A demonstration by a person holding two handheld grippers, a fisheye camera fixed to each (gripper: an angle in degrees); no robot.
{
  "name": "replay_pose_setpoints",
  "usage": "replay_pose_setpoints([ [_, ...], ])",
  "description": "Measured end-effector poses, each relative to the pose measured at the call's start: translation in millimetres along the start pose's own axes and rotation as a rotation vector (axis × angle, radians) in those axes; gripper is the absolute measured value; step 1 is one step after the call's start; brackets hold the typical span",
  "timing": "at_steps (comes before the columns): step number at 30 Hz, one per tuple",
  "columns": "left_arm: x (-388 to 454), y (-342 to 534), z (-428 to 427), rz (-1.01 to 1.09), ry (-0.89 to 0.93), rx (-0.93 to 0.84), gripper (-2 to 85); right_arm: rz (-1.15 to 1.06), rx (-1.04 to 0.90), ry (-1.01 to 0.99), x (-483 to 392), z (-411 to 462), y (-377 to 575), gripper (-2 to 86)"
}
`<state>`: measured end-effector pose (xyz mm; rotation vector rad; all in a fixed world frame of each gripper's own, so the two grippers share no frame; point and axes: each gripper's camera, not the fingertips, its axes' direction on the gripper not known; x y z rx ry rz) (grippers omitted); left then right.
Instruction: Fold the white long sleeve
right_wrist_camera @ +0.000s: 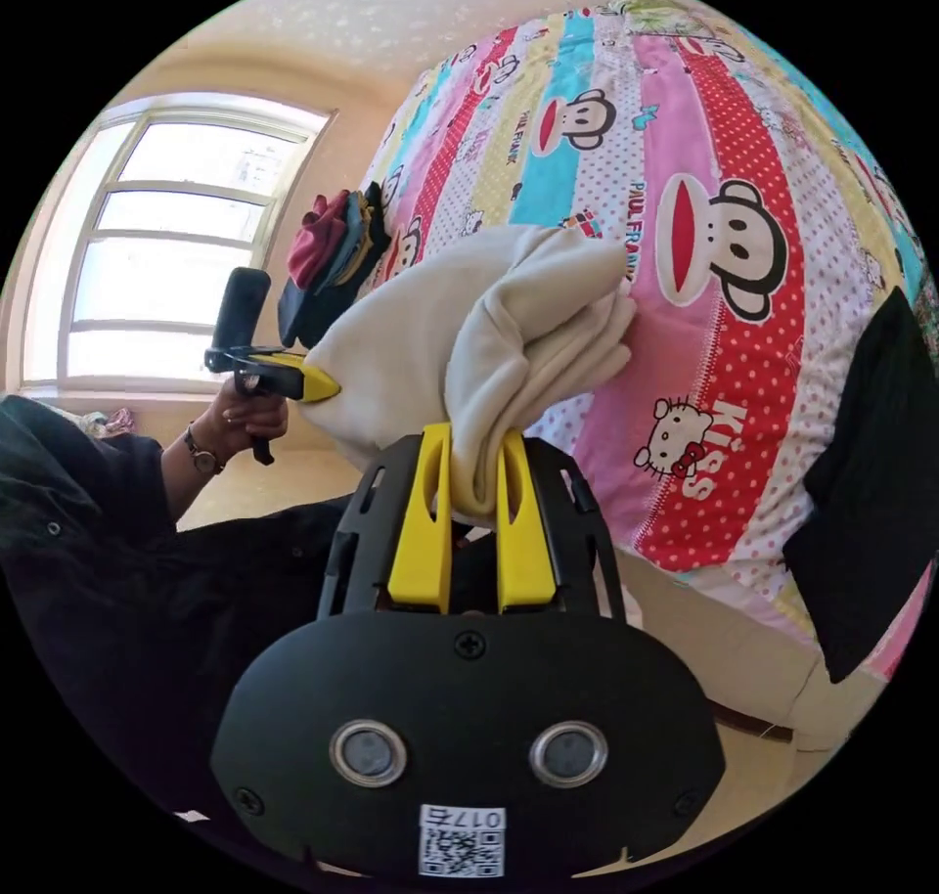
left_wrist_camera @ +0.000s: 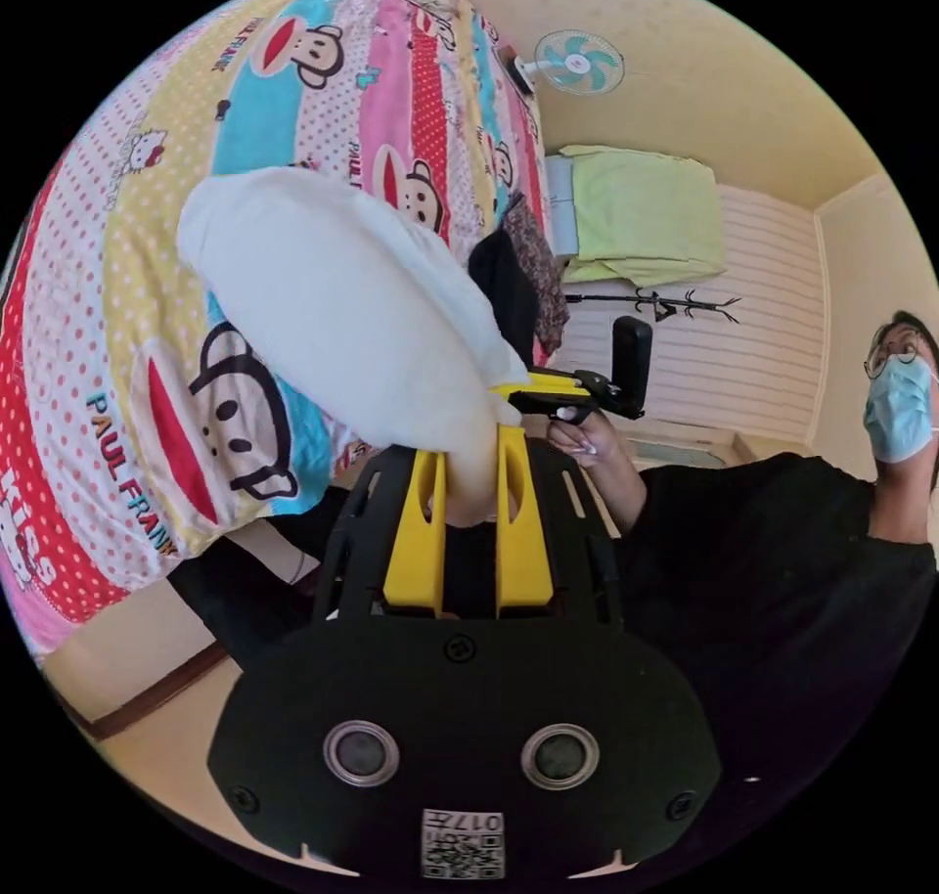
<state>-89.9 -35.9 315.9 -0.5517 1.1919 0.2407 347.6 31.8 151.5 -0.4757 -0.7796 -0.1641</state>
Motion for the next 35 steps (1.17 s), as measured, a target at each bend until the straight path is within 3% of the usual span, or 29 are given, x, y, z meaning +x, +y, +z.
replay_pose_setpoints([
  [5, 100, -93, 46, 0.254, 0.065, -0.077, 8.2, 0.022, 0.155, 0.232, -15, -145, 30, 7.1],
  [10, 174, -181, 142, 0.406, 0.07, -0.189, 8.5, 0.187, 0.231, 0.473, 13, -224, 52, 8.1],
  [14, 162, -232, 269, 0.284, -0.1, -0.431, 11.1, 0.499, 0.083, 0.642, 93, -209, 63, 10.3],
  [17, 113, -218, 324, 0.163, -0.274, -0.649, 8.1, 0.597, -0.081, 0.825, 95, -187, 65, 9.3],
  [22, 1, -149, 257, -0.127, -0.461, -0.738, 0.9, 0.539, -0.125, 0.887, 32, -154, 42, 6.4],
  [25, -74, -79, 145, -0.471, -0.581, -0.682, 0.0, 0.448, -0.121, 0.791, -18, -121, 6, 3.0],
  [27, -113, -8, 39, -0.791, -0.616, -0.548, -0.3, 0.353, -0.136, 0.741, -54, -96, -26, 1.7],
  [29, -124, 46, -30, -0.964, -0.564, -0.367, -0.4, 0.197, -0.156, 0.651, -109, -62, -76, 0.9],
  [33, -126, 160, -127, -1.065, -0.267, 0.134, -0.5, -0.07, -0.164, 0.504, -206, -26, -153, 0.5],
  [35, -124, 200, -141, -1.015, -0.189, 0.283, -0.5, -0.222, -0.172, 0.455, -270, -6, -201, 0.4],
])
